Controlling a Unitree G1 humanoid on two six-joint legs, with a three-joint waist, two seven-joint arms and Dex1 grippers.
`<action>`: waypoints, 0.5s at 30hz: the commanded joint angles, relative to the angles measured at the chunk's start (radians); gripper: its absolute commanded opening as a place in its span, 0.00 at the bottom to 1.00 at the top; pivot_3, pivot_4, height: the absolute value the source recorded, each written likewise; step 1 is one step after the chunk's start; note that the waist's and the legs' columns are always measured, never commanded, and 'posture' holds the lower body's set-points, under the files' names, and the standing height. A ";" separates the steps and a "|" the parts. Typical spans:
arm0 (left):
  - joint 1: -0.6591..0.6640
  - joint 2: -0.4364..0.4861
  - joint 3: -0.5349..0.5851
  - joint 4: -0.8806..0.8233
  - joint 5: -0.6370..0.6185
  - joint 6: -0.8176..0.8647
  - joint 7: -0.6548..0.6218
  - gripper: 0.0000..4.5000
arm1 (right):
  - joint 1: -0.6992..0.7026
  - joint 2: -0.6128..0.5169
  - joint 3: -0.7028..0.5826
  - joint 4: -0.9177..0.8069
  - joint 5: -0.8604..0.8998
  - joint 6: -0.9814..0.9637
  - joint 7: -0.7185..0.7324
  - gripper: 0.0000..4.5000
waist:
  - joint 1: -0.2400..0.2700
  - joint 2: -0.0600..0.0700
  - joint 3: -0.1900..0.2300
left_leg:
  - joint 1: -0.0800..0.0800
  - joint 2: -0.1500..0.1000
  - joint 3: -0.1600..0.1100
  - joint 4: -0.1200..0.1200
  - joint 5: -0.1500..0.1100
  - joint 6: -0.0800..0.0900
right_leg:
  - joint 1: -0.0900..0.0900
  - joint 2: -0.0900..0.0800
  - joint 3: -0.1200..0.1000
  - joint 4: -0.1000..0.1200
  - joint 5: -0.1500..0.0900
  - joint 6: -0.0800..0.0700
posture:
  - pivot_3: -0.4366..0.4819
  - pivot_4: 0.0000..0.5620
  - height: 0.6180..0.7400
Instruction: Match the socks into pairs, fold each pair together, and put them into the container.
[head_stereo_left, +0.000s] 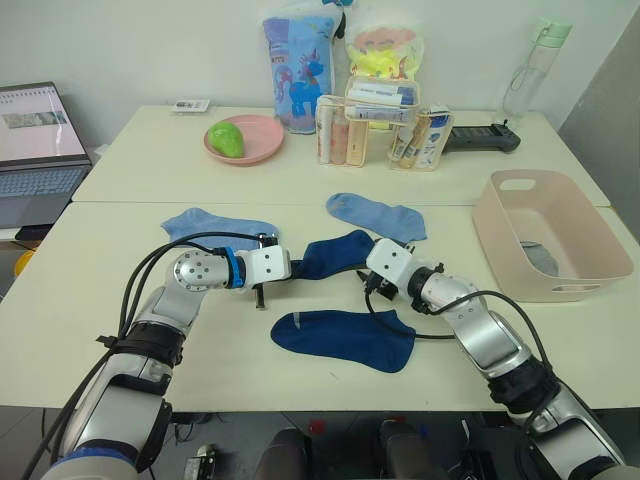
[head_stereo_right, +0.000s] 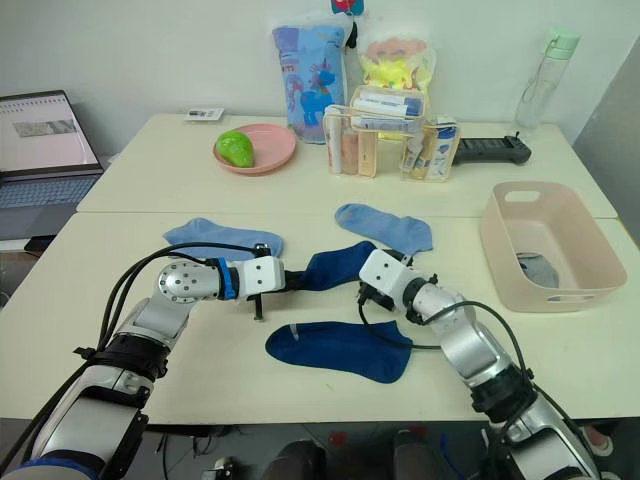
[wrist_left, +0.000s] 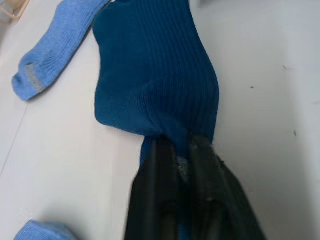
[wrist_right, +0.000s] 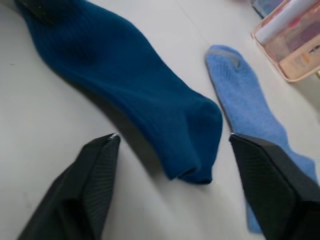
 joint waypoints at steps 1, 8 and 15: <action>-0.017 0.014 0.001 0.016 -0.004 -0.017 -0.017 0.00 | -0.016 0.015 -0.015 0.015 -0.011 -0.058 0.011 0.54 | -0.001 0.000 0.000 | 0.000 0.000 0.000 0.000 0.000 0.000 | 0.000 0.000 0.000 0.000 0.000 0.000 | 0.48 0.27 0.69; -0.017 0.007 0.060 -0.081 -0.187 0.248 -0.163 0.00 | 0.031 0.053 -0.052 -0.060 0.068 -0.068 0.081 0.01 | -0.009 0.000 0.000 | 0.000 0.000 -0.001 0.000 0.000 0.000 | 0.000 0.000 0.000 0.000 0.000 0.000 | 0.48 0.27 0.69; -0.015 0.111 0.065 -0.286 -0.347 0.575 -0.409 0.00 | 0.072 0.019 -0.144 -0.277 0.182 0.158 0.172 0.01 | -0.013 0.000 0.000 | 0.000 0.001 -0.002 0.000 0.000 0.000 | 0.000 0.000 -0.001 0.001 0.000 0.000 | 0.48 0.27 0.69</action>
